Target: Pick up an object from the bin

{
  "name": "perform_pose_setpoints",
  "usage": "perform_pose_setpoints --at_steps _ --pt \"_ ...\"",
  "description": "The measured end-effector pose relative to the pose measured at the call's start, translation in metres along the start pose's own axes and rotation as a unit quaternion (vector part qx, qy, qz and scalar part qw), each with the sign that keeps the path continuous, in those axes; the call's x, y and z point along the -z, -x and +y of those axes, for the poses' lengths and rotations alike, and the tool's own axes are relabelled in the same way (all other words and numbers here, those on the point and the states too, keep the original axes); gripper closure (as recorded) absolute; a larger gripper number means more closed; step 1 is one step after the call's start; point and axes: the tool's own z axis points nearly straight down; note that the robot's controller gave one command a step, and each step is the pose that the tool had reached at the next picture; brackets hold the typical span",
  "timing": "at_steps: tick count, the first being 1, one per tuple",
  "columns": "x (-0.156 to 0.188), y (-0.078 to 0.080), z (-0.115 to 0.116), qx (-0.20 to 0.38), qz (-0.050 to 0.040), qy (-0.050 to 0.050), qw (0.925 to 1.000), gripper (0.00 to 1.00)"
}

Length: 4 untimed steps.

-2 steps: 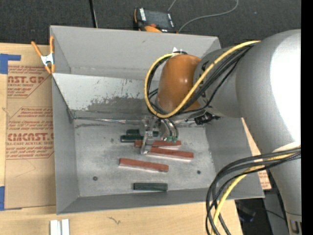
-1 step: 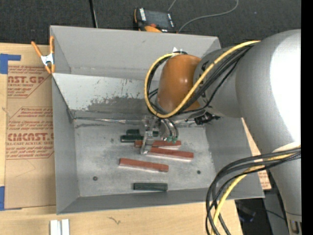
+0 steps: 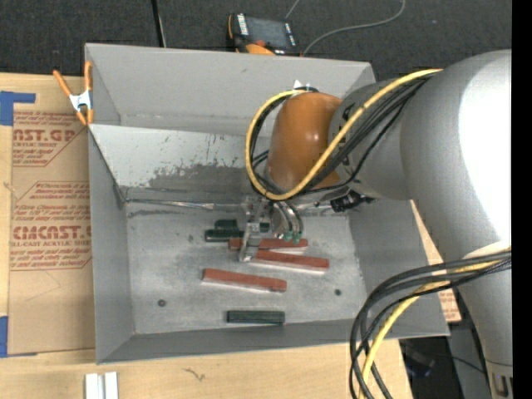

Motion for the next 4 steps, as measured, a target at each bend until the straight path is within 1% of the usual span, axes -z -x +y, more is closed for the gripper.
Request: perform_pose_setpoints --at_steps 4 --pt "0.0 0.0 0.0 0.0 0.0 0.0 1.0 1.0"
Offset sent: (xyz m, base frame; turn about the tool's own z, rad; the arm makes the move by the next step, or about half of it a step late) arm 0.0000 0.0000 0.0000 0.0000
